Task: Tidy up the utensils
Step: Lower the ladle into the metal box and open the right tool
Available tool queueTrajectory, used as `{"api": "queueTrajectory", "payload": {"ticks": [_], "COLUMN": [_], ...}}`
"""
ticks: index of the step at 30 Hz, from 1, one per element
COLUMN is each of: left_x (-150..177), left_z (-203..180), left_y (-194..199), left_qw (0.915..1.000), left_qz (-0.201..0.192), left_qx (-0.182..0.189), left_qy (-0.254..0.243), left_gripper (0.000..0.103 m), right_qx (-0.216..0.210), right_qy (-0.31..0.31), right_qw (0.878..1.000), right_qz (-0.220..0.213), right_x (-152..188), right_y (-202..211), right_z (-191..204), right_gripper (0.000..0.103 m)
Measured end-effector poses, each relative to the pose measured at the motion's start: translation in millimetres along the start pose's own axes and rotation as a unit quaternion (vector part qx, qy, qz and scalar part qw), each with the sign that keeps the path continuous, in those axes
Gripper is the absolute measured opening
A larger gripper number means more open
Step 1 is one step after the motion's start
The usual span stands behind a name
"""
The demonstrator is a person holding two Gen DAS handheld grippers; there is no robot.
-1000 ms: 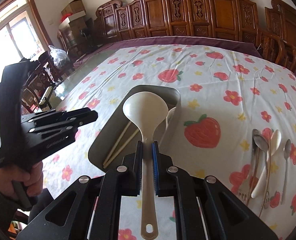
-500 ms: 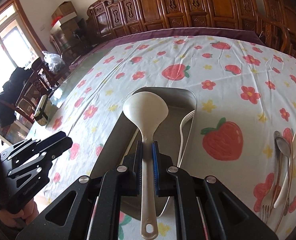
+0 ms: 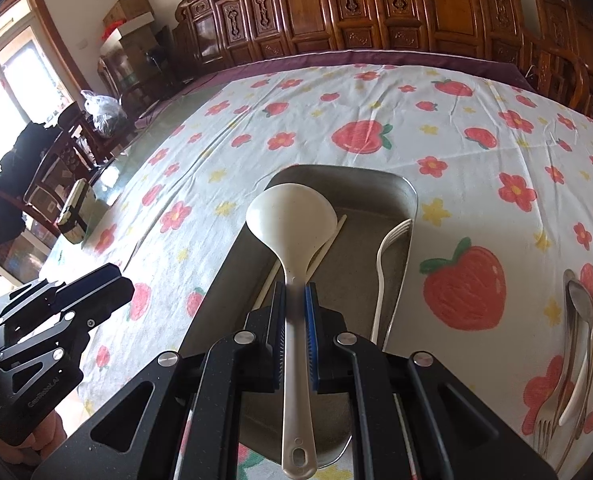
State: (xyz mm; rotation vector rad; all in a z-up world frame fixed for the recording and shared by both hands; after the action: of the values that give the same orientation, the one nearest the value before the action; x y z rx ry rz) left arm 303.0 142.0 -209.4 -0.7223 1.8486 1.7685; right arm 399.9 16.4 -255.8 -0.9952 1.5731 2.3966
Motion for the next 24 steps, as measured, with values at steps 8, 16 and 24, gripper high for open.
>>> {"api": "queueTrajectory", "payload": {"ticks": [8, 16, 24], "left_x": [3, 3, 5], "left_z": [-7, -24, -62], "left_y": [-1, 9, 29], "left_qw": [1.0, 0.9996, 0.9978], "left_qz": [0.001, -0.005, -0.021], "left_qx": [0.004, 0.017, 0.04], "left_qy": [-0.009, -0.021, -0.049], "left_gripper": [0.018, 0.018, 0.051], "right_qx": [-0.005, -0.005, 0.028], "right_qy": [0.003, 0.024, 0.008], "right_qw": [1.0, 0.999, 0.998], "right_qz": [-0.006, -0.037, -0.05], "right_x": [2, 18, 70], "right_y": [3, 58, 125], "right_z": [4, -13, -82], "right_gripper": [0.013, 0.013, 0.013]}}
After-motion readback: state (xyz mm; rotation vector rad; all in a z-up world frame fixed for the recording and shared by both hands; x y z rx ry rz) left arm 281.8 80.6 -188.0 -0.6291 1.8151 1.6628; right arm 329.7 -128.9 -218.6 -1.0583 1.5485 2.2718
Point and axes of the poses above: each gripper's, at about its wrist camera, not at the fingertips, and y roughly against the way its jaws point, z to its left, x to its underside, the point moved 5 cm from there along -y, roughly the way its jaws point, and after that the axes turned 4 degrees about y, right-handed, at the moved point
